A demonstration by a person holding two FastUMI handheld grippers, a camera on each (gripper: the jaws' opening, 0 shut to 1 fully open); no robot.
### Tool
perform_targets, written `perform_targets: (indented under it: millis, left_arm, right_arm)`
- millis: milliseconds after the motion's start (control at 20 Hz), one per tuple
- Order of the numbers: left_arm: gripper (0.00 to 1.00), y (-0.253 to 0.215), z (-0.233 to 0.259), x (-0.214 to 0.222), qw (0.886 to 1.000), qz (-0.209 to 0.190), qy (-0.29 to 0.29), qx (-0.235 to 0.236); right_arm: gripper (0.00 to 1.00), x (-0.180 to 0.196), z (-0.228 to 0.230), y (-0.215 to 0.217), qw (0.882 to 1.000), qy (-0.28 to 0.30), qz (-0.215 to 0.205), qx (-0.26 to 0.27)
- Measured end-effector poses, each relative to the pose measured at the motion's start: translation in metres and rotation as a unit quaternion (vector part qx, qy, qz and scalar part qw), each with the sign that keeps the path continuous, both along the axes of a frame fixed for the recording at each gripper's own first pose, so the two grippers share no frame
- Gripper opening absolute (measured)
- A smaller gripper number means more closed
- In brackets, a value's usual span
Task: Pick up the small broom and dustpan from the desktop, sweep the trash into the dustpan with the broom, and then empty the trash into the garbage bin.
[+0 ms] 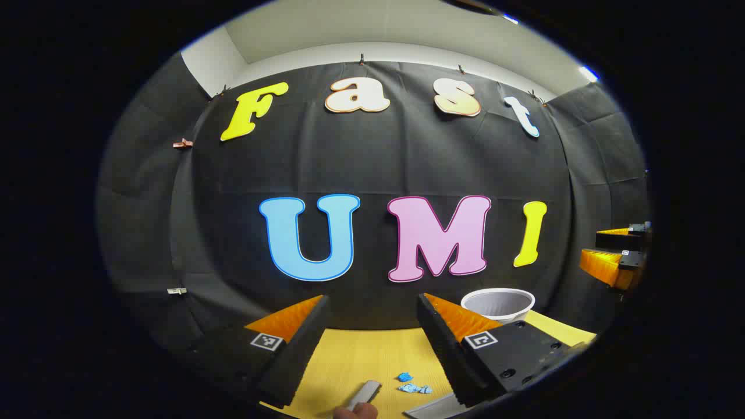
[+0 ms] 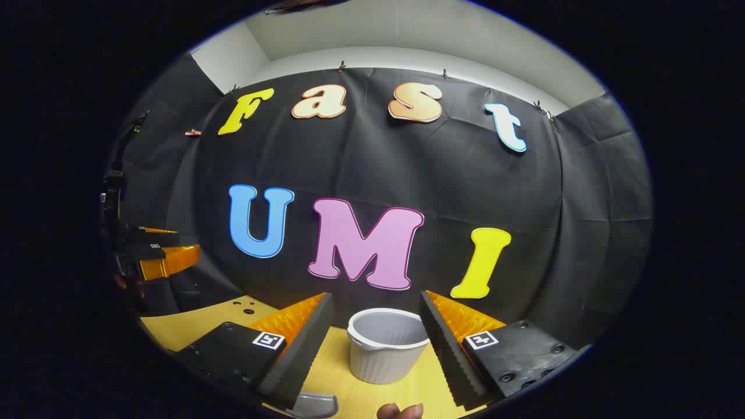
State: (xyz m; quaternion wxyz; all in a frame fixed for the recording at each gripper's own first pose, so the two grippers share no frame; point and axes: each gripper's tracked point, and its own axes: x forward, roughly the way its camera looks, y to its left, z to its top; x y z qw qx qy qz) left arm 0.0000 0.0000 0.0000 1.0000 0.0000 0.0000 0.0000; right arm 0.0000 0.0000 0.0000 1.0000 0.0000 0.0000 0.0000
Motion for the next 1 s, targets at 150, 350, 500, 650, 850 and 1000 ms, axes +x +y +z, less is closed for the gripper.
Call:
perform_targets:
  millis: [150, 350, 500, 650, 850, 1000]
  left_arm:
    - [0.97, -0.001, -0.001, -0.001, 1.000, -0.005, 0.000, 0.005]
    - [0.97, 0.000, -0.002, -0.001, 1.000, -0.010, 0.001, 0.010]
    - [0.97, 0.001, -0.006, -0.001, 1.000, -0.012, 0.008, 0.007]
    - [0.97, 0.002, -0.009, -0.002, 1.000, -0.015, 0.012, 0.009]
    - [0.97, 0.006, -0.018, -0.002, 1.000, -0.018, 0.018, 0.013]
    - [0.97, 0.013, -0.030, -0.006, 0.999, -0.019, 0.034, 0.018]
  right_arm:
    - [0.96, 0.000, -0.001, 0.003, 1.000, 0.008, 0.001, 0.005]
    - [0.96, -0.001, -0.003, 0.008, 1.000, 0.016, 0.000, 0.003]
    - [0.96, -0.003, -0.003, 0.013, 1.000, 0.019, 0.000, 0.007]
    - [0.96, -0.005, -0.003, 0.015, 1.000, 0.020, 0.001, 0.006]
    - [0.96, -0.008, -0.014, 0.027, 0.999, 0.042, 0.021, 0.008]
    - [0.96, -0.024, -0.055, 0.051, 0.990, 0.123, 0.070, 0.029]
